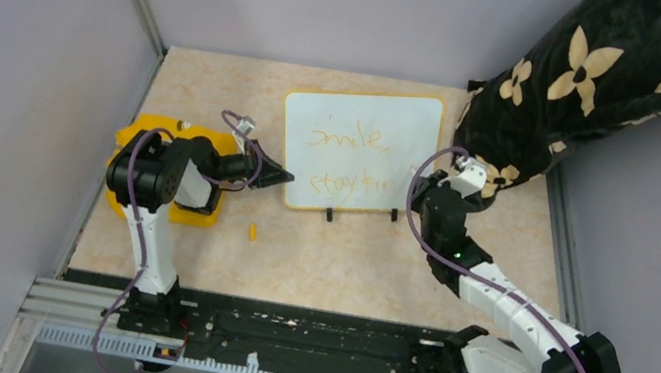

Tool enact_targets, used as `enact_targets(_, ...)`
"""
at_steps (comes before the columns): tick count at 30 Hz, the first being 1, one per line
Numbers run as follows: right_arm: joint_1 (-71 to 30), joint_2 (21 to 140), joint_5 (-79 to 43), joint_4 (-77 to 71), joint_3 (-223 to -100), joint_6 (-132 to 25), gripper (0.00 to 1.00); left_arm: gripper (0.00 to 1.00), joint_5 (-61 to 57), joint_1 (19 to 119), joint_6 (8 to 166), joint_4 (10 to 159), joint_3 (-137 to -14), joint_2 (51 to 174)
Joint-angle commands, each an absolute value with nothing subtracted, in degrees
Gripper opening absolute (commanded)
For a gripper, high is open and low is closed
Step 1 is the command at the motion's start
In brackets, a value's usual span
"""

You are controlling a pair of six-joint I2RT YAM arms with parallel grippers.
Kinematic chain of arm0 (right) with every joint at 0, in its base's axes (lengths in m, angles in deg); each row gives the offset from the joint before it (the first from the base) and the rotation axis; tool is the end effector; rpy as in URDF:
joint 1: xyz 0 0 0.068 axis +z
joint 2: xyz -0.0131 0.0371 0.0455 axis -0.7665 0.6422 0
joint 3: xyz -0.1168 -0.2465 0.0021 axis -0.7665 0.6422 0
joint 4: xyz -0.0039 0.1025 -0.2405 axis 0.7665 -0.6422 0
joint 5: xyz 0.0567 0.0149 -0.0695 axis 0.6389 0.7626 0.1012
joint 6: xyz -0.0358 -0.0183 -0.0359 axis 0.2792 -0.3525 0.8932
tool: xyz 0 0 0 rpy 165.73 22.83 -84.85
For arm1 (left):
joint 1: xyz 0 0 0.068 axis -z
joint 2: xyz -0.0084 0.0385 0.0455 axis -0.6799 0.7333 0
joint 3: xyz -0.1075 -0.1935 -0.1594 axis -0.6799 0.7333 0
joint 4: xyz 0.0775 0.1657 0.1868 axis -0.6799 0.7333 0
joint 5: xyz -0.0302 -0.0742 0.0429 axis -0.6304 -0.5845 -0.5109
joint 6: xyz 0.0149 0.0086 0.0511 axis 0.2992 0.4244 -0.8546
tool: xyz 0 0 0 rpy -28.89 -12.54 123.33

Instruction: Write a sentence on the whiteboard

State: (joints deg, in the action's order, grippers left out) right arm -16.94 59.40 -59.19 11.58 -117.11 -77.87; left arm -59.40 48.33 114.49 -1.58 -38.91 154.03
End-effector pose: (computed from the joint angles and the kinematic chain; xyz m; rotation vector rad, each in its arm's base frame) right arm 0.2048 0.1103 0.2510 0.3706 1.7578 0.2767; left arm 0.3199 -0.0632 0.1272 0.5669 1.6069 -1.4106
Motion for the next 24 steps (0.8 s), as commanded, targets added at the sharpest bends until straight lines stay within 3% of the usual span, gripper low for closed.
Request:
enact_targets(1, -17.6, 58.0, -57.8, 10.4, -115.2, -79.8, 0.00, 0.00, -58.7, 48.5, 112.9, -1.6, -39.8, 154.3)
enact_targets(24, -17.5, 55.0, -56.1, 8.8, -109.5, -82.8, 0.00, 0.00, -58.7, 48.5, 112.9, -1.6, -39.7, 154.2)
